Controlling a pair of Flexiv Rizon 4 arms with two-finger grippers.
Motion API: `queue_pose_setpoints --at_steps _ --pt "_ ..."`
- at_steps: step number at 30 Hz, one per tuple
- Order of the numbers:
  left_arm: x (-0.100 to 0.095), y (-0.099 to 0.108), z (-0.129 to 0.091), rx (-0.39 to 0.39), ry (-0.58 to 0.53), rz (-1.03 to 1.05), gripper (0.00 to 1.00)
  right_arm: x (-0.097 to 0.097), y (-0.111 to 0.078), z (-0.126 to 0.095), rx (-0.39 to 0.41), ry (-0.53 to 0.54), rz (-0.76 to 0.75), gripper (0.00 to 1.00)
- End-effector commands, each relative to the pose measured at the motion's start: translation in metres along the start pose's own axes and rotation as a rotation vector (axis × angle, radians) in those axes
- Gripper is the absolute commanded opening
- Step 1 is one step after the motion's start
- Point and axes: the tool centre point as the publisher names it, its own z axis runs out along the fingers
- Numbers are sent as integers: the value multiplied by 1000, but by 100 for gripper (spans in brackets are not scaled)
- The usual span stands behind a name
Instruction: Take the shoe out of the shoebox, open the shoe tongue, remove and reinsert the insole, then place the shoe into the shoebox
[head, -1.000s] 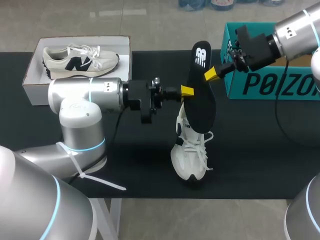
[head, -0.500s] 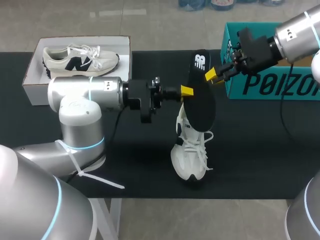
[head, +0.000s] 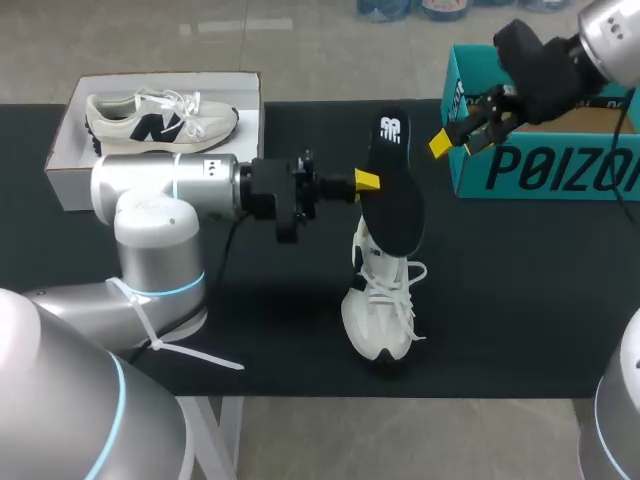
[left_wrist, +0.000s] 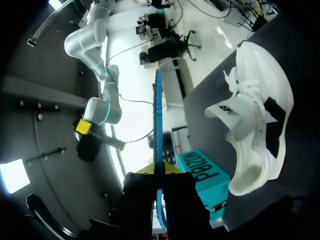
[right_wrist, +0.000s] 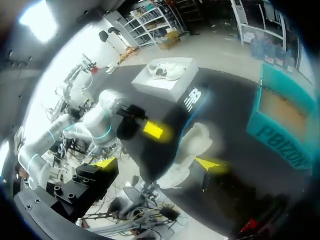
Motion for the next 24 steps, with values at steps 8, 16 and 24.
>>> queue_pose_setpoints --at_steps 8,16,24 --pt "-6 6 0 11 25 -18 0 26 -16 -63 53 -445 -218 100" --pt "-7 10 2 16 34 -35 0 26 -20 -67 54 -433 -247 100" --pt "-3 12 4 0 49 -60 0 26 -20 -67 54 -433 -247 100"
